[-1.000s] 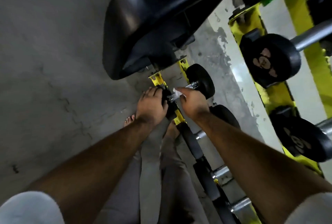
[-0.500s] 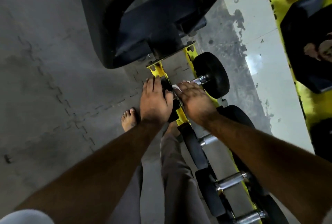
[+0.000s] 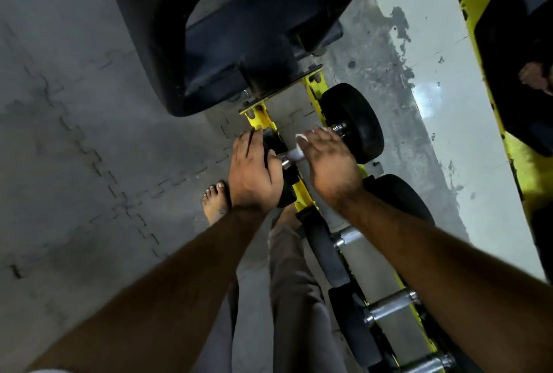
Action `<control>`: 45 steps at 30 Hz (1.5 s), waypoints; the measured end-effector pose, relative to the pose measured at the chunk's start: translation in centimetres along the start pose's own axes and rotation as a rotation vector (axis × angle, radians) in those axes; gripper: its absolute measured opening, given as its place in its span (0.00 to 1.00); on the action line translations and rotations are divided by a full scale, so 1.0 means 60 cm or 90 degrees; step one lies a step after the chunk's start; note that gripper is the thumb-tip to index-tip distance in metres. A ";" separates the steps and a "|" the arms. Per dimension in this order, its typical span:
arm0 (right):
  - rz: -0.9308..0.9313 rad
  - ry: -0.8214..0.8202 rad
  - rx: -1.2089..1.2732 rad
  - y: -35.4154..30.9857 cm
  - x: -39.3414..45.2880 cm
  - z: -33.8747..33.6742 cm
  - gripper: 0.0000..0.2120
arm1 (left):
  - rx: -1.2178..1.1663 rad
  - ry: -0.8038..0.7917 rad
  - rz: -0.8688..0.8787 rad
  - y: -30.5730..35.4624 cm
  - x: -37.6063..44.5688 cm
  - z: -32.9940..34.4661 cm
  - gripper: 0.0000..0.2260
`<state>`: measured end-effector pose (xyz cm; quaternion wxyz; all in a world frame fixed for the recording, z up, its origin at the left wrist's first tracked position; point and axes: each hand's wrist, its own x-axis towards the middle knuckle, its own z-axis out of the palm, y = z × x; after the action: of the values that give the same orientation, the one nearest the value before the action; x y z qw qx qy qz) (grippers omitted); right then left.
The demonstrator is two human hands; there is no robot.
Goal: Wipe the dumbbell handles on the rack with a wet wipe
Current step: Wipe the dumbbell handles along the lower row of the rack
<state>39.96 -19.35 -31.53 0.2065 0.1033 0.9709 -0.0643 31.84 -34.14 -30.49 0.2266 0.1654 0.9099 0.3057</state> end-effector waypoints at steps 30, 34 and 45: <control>0.099 -0.002 -0.064 -0.057 -0.040 0.034 0.32 | 0.146 -0.036 0.163 -0.006 0.018 -0.004 0.23; 0.189 0.044 -0.021 -0.023 -0.036 0.017 0.33 | 0.123 -0.029 0.166 -0.010 0.020 0.000 0.20; 0.230 0.105 0.034 -0.069 -0.035 0.046 0.31 | 0.128 -0.039 0.159 -0.008 0.019 -0.004 0.22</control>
<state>41.98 -24.20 -32.81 0.1317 0.2864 0.9480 -0.0432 30.68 -34.10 -30.96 0.1968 0.3082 0.9009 0.2337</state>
